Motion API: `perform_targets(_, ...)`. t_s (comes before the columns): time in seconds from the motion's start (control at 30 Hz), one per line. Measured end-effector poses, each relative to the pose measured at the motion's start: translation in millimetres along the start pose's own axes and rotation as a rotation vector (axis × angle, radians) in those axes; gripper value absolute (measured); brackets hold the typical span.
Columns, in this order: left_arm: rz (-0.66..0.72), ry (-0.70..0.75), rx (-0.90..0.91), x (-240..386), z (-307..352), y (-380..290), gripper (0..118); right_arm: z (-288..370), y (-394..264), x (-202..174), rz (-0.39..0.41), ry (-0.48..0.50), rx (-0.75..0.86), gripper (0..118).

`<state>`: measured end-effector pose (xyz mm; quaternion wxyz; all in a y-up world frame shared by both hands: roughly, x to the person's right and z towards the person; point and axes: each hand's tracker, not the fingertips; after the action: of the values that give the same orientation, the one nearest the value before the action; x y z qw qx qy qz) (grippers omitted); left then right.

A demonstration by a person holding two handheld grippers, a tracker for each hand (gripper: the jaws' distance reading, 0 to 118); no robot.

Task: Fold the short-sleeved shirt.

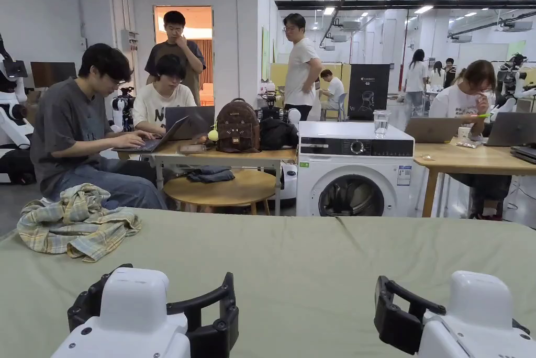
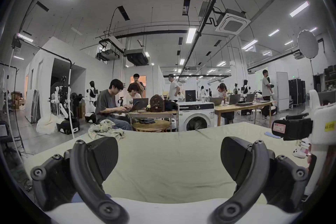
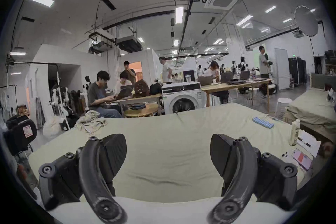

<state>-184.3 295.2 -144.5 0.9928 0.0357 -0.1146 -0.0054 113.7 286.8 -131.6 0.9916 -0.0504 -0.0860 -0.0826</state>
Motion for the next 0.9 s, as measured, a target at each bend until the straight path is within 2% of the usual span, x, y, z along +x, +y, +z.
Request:
perform_targets(0.1, -0.008, -0.001, -0.005, 0.1, 0.1, 1.9, 112, -4.2, 0.8, 0.0, -0.042, 0.011, -0.030, 96)
perform_targets(0.23, 0.028, -0.019, -0.004, -2.5, 1.1, 4.1, 112, -8.4, 0.1, -1.3, -0.061, -0.027, -0.071, 96)
perform_targets(0.4, 0.054, -0.017, 0.002, -5.4, 1.6, 4.4, 112, -6.8, -2.8, 4.8, -0.084, 0.029, -0.085, 96)
perform_targets(0.63, 0.069, -0.018, -0.002, -5.9, 1.0, 2.8, 112, -9.8, -3.7, -3.9, -0.059, -0.019, -0.079, 96)
perform_targets(0.8, 0.061, -0.024, 0.002, -4.1, 2.3, 2.8, 112, -6.8, -9.1, -2.1, -0.074, 0.070, -0.071, 96)
perform_targets(0.83, 0.062, -0.023, -0.002, -3.9, 2.2, 2.9, 112, -8.2, -8.6, -4.6, -0.076, 0.058, -0.086, 96)
perform_targets(0.9, 0.071, -0.027, -0.004, -4.1, 2.1, 1.9, 112, -12.6, -6.5, -12.4, -0.082, -0.056, -0.157, 96)
